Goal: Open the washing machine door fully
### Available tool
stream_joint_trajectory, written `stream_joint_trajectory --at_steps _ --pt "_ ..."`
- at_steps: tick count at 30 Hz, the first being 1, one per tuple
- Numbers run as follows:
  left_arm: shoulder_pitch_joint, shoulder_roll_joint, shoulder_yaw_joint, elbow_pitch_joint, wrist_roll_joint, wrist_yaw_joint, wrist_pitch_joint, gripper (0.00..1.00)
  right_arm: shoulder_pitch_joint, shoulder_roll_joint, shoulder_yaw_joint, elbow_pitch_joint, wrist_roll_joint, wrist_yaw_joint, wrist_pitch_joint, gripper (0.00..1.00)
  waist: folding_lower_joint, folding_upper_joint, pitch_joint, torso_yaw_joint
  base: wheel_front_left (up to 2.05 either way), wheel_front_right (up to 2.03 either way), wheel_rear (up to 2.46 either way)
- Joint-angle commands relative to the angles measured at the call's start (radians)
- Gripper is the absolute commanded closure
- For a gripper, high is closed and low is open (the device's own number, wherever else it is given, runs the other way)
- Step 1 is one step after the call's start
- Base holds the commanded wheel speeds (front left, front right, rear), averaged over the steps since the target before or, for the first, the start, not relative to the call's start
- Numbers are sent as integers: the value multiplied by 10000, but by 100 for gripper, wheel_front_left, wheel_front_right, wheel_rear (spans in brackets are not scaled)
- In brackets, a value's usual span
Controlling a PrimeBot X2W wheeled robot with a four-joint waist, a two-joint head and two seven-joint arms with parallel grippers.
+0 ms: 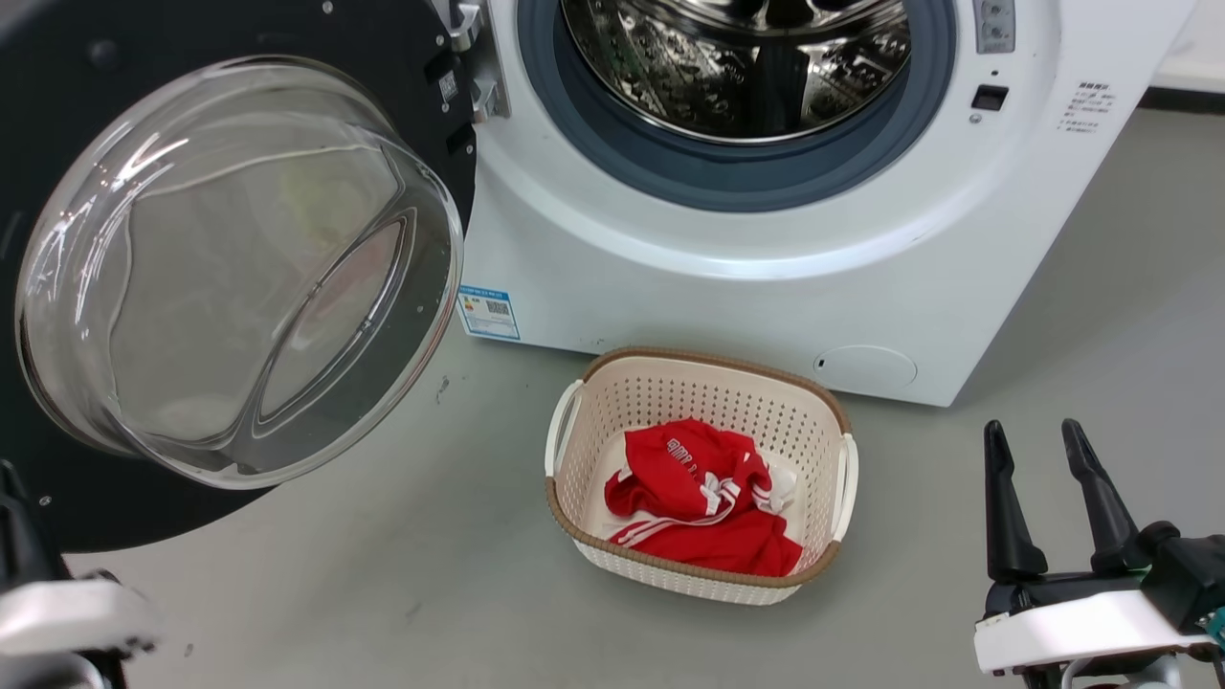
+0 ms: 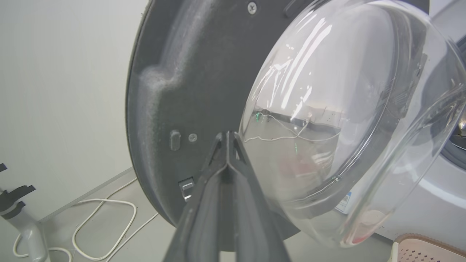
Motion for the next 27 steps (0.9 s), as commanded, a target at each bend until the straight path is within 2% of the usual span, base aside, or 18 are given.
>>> stream_joint_trajectory --at_steps 1,3,4,5,6,15,27 --pt "389 -263 -70 -319 191 56 -23 100 50 12 52 39 -24 -3 -59 0 -1 0 -199 -32 0 0 0" --pt "791 -669 -163 -687 341 77 -23 100 68 11 102 33 -102 -3 -62 0 -1 0 -302 -69 0 0 0" --pt "987 -841 -243 -868 443 86 -23 55 103 12 121 59 -106 -3 -65 0 -1 0 -386 -83 0 0 0" --pt "1140 -982 -295 -1033 479 56 -23 20 143 12 156 72 -42 -3 -70 0 -1 0 -461 -96 0 0 0" --pt "1283 -1135 -334 -1156 518 24 -23 2 170 12 181 81 22 -3 -72 0 -1 0 -523 -105 0 0 0" --pt "1949 -1927 -1044 -1986 1360 120 -23 0 367 11 290 90 -118 -3 -79 0 -1 0 -927 -281 0 0 0" --pt "1346 -2356 -2650 -2348 2153 -435 -24 0 451 12 303 -146 -892 -3 66 0 -1 0 -1106 -1041 0 0 0"
